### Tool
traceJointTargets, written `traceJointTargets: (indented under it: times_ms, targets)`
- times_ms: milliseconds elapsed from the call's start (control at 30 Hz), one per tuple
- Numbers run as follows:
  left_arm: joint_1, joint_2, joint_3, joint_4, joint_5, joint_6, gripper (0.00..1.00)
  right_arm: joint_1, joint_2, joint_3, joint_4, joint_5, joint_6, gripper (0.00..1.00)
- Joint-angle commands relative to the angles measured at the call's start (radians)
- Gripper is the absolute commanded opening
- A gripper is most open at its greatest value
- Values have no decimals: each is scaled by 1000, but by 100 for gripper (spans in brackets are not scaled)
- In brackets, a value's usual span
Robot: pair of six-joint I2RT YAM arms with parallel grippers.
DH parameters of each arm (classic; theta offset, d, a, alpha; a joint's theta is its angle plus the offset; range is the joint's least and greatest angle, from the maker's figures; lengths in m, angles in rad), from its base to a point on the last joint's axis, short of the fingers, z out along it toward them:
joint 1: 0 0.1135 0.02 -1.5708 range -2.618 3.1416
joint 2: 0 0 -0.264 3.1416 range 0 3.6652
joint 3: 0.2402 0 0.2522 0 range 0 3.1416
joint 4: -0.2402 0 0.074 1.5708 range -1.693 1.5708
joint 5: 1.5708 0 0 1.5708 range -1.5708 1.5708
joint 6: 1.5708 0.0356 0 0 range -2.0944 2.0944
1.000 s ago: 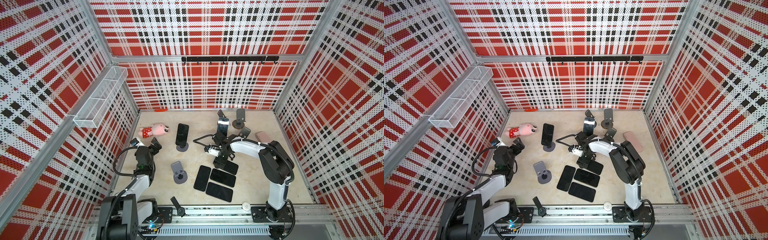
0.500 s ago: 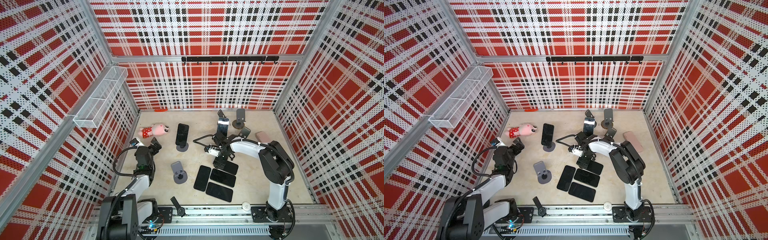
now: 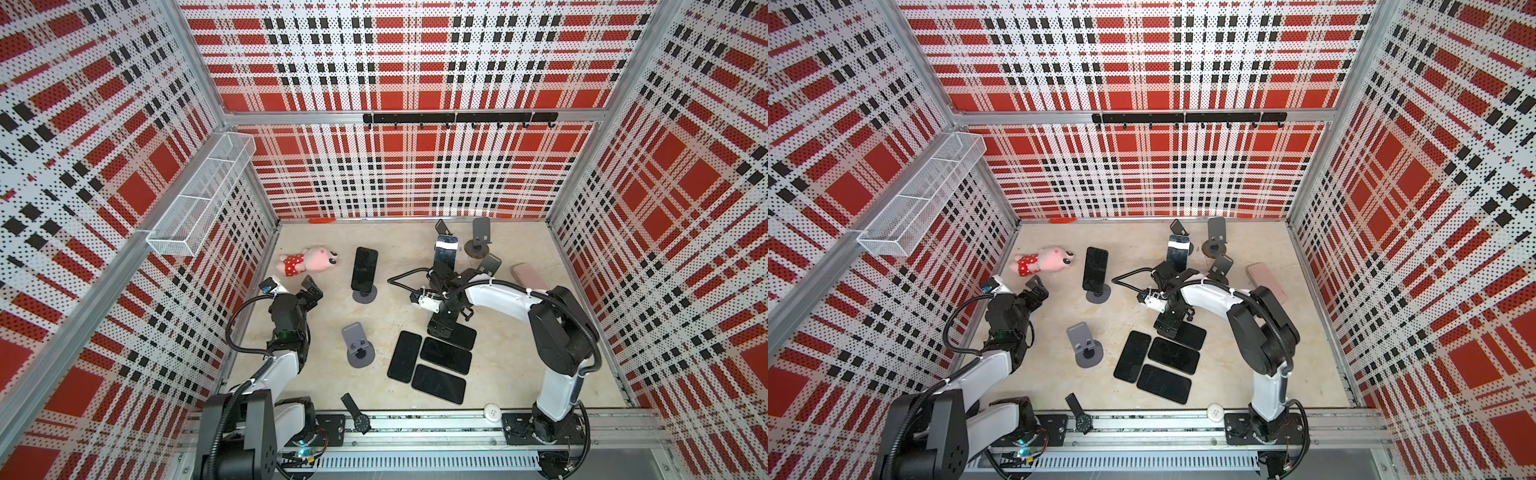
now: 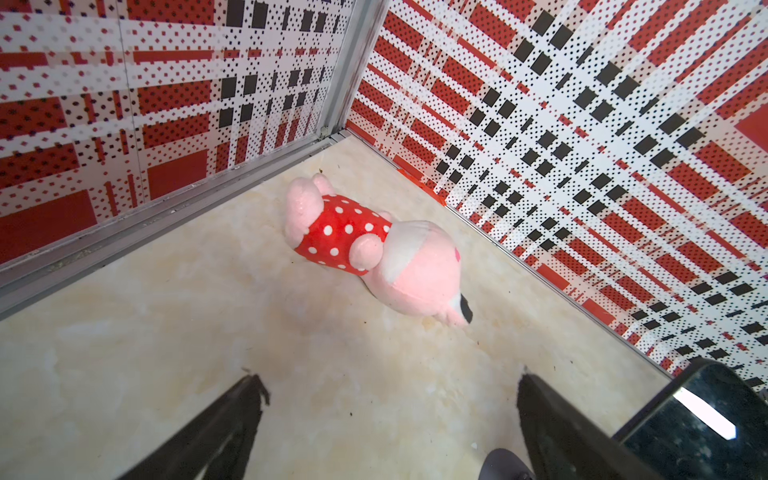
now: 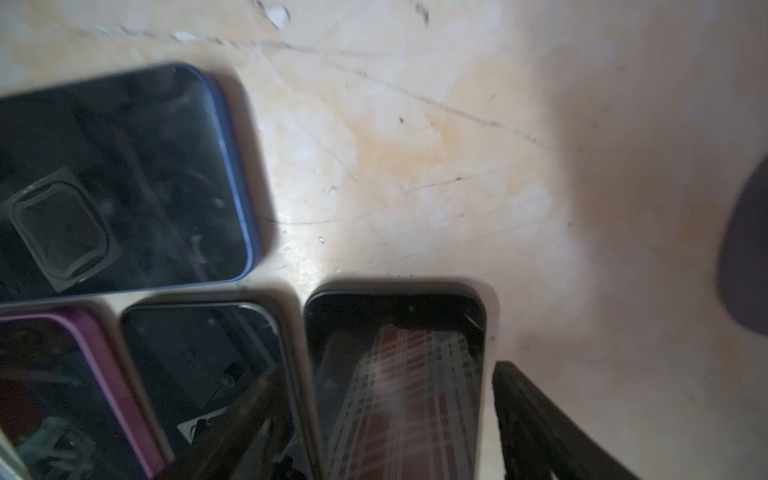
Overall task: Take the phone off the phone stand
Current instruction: 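Raise the right gripper toward the stands while the left gripper reaches a black phone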
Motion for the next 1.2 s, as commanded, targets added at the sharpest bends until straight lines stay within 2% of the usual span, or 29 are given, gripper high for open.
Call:
traceJointTargets:
  times_ms: [0,167,400,467,567,767,833,933,1167]
  targets:
    - [13,-21,-17,15,28,12,98,19,-144,-6,86,24,13,81]
    - [15,-76,-52,26,30,10,98,24,-359,-96,326,154,112,83]
    - [8,-158,-11,-28,91,1,98,23,-677,-397,763,412,304,87]
    - [-10,-196,3,-44,105,-3,98,21,-728,-458,821,451,341,88]
    - [-60,-250,36,-83,69,-12,98,21,-776,-531,874,547,408,89]
    - [-190,-272,151,-152,47,15,98,21,-846,-667,975,623,497,95]
    - [-243,-282,179,-161,4,20,98,21,-872,-717,1012,633,523,100]
    - [-326,-282,225,-169,-73,56,98,22,-900,-785,1079,616,519,100]
    - [-449,-100,474,-375,-72,198,98,22,-914,-887,1221,641,534,100]
